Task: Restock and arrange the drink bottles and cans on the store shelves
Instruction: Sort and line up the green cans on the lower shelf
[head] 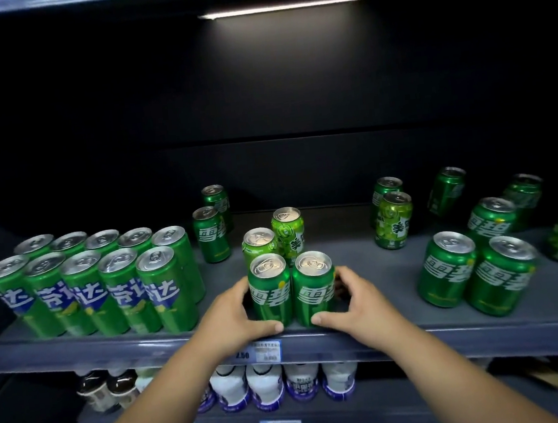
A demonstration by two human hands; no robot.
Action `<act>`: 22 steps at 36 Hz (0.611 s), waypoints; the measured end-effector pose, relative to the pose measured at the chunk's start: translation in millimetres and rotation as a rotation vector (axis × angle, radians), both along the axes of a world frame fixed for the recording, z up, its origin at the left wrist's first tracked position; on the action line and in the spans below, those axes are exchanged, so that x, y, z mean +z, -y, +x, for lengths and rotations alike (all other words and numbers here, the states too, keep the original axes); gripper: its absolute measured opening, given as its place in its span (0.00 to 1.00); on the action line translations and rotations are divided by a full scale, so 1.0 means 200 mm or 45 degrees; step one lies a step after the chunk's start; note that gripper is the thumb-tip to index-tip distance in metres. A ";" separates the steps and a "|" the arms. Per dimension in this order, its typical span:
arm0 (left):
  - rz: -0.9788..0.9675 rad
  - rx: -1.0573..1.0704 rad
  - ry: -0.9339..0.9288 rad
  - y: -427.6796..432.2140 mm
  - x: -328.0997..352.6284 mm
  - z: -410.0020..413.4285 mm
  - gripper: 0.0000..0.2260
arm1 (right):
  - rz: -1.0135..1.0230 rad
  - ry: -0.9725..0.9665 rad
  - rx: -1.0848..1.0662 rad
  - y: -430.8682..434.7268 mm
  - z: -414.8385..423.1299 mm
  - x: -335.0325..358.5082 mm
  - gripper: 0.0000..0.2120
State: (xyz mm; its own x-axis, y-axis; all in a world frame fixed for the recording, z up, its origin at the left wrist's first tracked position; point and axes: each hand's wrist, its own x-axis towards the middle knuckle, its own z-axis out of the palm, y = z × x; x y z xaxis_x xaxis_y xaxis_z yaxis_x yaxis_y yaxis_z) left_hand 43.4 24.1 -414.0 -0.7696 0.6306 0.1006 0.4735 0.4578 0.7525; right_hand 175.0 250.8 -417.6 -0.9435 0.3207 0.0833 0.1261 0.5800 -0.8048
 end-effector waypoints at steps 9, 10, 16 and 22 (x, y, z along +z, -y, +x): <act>0.028 0.026 0.121 0.00 0.02 0.03 0.36 | 0.090 0.016 0.072 -0.01 -0.01 -0.01 0.44; 0.033 0.030 0.135 0.00 0.03 0.04 0.35 | 0.097 0.013 0.084 -0.01 -0.01 -0.01 0.44; 0.071 0.014 0.202 0.01 0.05 0.07 0.31 | 0.110 0.046 0.129 0.00 0.01 0.01 0.48; 0.285 -0.002 0.375 0.02 0.11 0.08 0.32 | -0.333 0.040 0.178 -0.03 0.00 0.05 0.26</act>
State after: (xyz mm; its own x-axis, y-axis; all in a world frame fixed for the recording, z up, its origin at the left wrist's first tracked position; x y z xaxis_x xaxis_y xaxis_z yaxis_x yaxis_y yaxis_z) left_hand 58.7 19.7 -392.5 -0.7853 0.6190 0.0103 0.2220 0.2661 0.9381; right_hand 175.5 257.7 -407.8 -0.9809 0.1941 -0.0149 0.0867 0.3671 -0.9262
